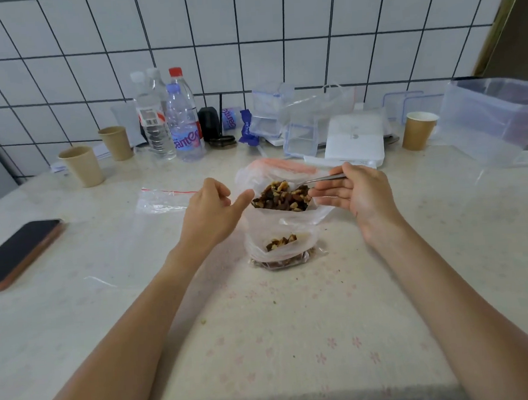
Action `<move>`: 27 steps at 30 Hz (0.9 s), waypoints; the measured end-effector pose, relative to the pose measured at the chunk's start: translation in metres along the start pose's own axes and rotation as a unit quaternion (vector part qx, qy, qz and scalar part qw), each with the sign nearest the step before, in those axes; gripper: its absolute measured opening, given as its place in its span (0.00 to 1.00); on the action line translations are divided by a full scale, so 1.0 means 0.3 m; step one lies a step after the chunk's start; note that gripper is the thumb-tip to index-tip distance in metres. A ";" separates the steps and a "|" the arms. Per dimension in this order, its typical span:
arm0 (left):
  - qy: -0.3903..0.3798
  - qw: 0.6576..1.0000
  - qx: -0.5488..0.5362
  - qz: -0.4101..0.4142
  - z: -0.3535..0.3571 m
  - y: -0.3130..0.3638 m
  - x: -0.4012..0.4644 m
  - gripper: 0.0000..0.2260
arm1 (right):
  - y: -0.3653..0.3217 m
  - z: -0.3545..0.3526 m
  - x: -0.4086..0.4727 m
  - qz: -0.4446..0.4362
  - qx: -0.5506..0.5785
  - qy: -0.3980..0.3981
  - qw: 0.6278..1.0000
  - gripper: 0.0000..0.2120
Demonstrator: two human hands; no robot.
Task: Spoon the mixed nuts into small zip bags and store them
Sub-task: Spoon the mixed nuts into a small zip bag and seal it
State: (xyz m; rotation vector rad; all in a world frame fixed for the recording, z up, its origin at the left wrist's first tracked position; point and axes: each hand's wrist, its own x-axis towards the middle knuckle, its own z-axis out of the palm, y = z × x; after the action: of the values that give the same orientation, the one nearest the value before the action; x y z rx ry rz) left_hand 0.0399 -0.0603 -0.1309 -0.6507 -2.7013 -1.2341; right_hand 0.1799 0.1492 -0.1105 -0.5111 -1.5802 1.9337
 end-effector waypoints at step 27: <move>-0.213 0.954 -0.162 0.133 -0.040 0.044 -0.063 0.03 | -0.077 0.022 -0.139 -0.297 -0.332 -0.264 0.855 0.12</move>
State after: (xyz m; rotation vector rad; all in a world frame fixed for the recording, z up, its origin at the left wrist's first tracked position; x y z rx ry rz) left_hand 0.0615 -0.0679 -0.1185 -1.4200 -2.6037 -1.6299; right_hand 0.2118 0.1201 -0.0894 0.2908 -2.4083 1.0583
